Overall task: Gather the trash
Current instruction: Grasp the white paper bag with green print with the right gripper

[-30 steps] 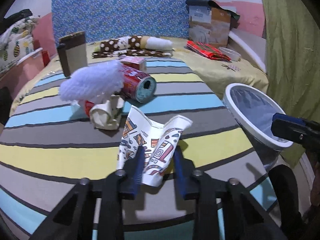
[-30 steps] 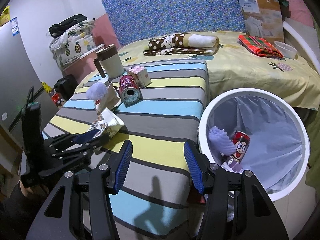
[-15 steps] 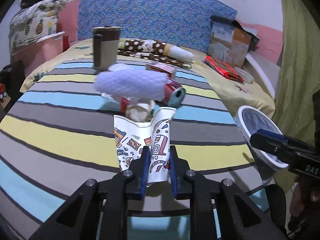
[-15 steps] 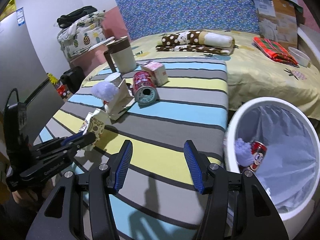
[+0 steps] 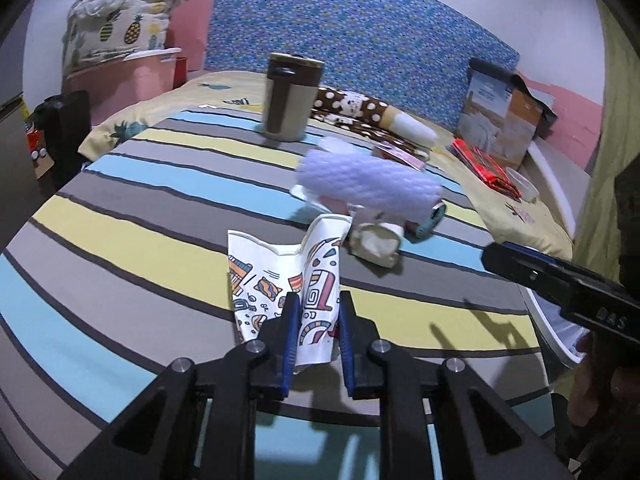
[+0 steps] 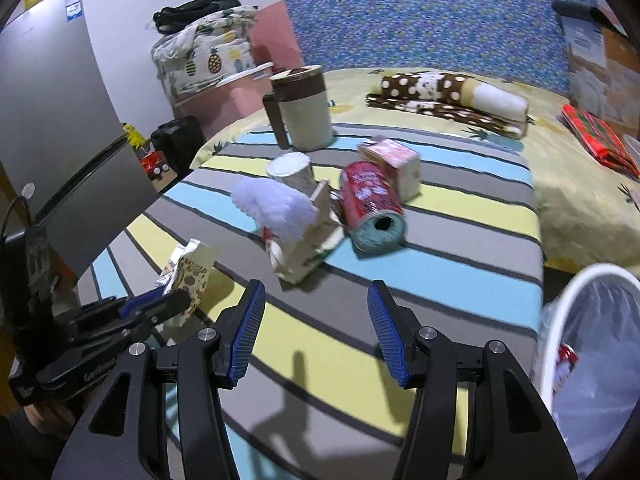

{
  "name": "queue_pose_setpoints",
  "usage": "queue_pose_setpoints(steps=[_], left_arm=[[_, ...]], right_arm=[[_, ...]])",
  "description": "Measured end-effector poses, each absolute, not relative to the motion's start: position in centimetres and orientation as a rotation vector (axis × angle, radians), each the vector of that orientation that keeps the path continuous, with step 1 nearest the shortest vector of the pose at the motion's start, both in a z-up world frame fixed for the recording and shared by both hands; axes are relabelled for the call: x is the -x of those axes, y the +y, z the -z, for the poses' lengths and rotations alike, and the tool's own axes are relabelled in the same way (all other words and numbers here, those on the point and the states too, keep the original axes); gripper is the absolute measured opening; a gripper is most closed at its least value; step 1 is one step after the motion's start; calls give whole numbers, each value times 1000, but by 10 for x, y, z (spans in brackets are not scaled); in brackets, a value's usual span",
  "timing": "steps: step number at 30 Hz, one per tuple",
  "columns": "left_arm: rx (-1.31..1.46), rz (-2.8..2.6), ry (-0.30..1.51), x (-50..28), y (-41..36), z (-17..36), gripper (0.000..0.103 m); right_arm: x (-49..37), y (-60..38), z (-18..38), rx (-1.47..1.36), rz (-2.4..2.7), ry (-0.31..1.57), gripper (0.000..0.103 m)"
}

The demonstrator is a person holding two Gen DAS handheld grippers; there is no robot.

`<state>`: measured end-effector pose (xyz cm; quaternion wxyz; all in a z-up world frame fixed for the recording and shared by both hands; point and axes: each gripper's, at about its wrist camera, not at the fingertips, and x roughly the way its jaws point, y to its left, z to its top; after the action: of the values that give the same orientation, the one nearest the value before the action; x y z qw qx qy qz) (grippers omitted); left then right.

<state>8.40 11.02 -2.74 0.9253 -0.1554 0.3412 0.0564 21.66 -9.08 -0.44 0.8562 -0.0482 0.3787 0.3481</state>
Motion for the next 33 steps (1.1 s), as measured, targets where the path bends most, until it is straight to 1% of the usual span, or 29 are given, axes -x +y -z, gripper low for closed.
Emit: queue_pose_setpoints(steps=[6, 11, 16, 18, 19, 20, 33], left_arm=[[342, -126, 700, -84, 125, 33, 19], [362, -121, 699, -84, 134, 38, 19], [370, -112, 697, -86, 136, 39, 19], [371, -109, 696, -86, 137, 39, 19], [371, -109, 695, -86, 138, 39, 19], [372, -108, 694, -86, 138, 39, 19], [356, -85, 684, -80, 126, 30, 19]], right_arm=[[-228, -69, 4, 126, -749, 788, 55], [-238, -52, 20, 111, -762, 854, 55], [-239, -37, 30, 127, -754, 877, 55], [-241, -33, 32, 134, -745, 883, 44], [-241, -32, 33, 140, -741, 883, 28], [-240, -31, 33, 151, -734, 882, 23], [-207, -61, 14, 134, -758, 856, 21]])
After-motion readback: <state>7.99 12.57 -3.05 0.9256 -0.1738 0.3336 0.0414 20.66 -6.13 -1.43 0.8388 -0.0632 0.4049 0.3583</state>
